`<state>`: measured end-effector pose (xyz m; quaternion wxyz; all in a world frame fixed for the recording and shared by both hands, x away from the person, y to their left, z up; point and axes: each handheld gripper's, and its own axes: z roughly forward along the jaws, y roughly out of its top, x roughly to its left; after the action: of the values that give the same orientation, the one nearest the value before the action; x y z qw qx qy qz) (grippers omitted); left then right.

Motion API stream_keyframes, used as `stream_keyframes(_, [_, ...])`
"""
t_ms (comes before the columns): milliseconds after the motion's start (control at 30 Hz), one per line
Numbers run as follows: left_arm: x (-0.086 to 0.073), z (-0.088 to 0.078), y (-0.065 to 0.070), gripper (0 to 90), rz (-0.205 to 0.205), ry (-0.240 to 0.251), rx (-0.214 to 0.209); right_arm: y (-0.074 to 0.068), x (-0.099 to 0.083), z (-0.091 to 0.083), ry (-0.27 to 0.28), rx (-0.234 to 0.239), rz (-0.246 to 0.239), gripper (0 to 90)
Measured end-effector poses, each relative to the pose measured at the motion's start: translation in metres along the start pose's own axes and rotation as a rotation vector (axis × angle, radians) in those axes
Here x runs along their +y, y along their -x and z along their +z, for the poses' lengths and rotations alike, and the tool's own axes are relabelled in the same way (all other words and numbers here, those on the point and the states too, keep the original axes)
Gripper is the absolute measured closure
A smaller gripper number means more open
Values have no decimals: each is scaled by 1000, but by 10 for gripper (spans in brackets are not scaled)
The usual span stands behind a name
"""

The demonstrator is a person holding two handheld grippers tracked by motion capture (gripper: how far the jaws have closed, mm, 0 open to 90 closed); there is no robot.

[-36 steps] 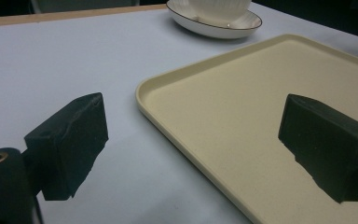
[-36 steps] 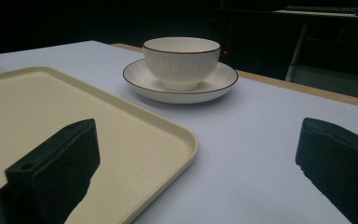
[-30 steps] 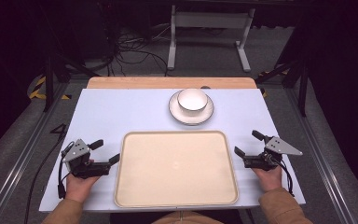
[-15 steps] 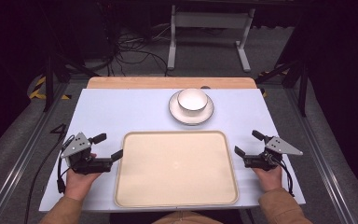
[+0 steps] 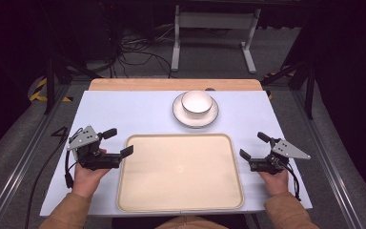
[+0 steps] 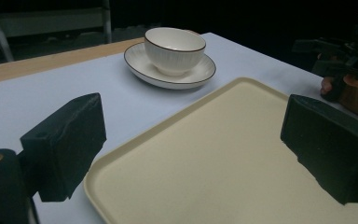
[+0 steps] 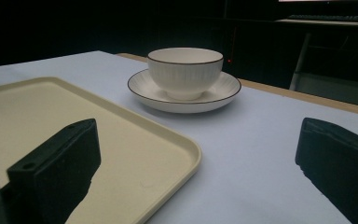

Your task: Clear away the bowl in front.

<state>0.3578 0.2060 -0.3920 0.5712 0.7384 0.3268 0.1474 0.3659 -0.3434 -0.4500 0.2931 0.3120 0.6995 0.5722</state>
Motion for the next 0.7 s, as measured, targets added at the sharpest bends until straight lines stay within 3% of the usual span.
stream_keyframes(400, [18,20,2,75,25,-3,-16,0,-1,0,2,11,15,3])
stream_keyframes(700, [29,47,0,74,27,-21,-40,2,-1,-1,12,-1,22,3])
